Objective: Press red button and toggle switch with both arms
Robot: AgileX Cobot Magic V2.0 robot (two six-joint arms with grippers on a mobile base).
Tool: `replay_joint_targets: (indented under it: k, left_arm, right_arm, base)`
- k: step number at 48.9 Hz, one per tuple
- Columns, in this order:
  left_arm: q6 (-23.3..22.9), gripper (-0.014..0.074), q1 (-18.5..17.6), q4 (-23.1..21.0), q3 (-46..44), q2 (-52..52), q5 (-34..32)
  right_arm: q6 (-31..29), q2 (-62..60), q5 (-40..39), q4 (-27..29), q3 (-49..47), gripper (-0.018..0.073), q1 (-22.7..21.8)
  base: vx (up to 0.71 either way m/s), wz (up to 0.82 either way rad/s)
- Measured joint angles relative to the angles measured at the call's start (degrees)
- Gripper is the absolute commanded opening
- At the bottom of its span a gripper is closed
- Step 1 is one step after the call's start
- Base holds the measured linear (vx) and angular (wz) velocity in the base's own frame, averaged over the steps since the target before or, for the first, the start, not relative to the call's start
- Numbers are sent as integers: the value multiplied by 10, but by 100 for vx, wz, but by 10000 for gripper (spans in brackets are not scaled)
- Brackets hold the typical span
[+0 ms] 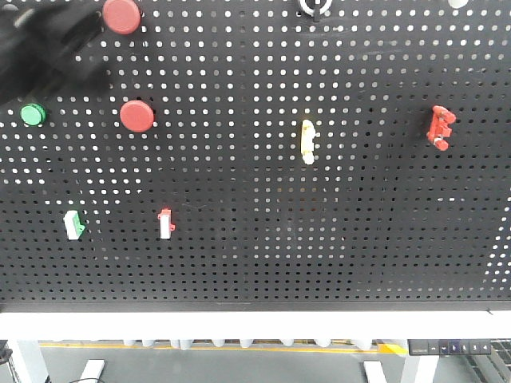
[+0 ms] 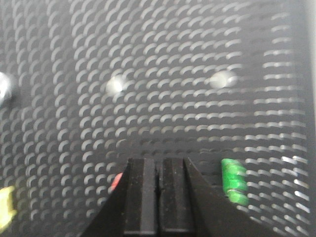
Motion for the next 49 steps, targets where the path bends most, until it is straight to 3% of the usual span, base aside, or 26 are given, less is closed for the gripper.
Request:
replay_joint_targets:
  k: [13,24,32,49]
  left_arm:
    - [0,2,0,0,13,-21,-7]
    - [0,2,0,0,13,-21,-7]
    - [0,2,0,0,13,-21,-9]
    - [0,2,0,2,13,-21,-32]
  right_arm:
    - [16,133,-3,-133,-136,0,147]
    - [18,275,0,-151,-276,0,223]
    - [20,353,11,-152,-368,0,249]
    - [38,449,40,-152,-472,0,251]
  base:
    - [0,0]
    - [0,0]
    - [0,0]
    - [0,0]
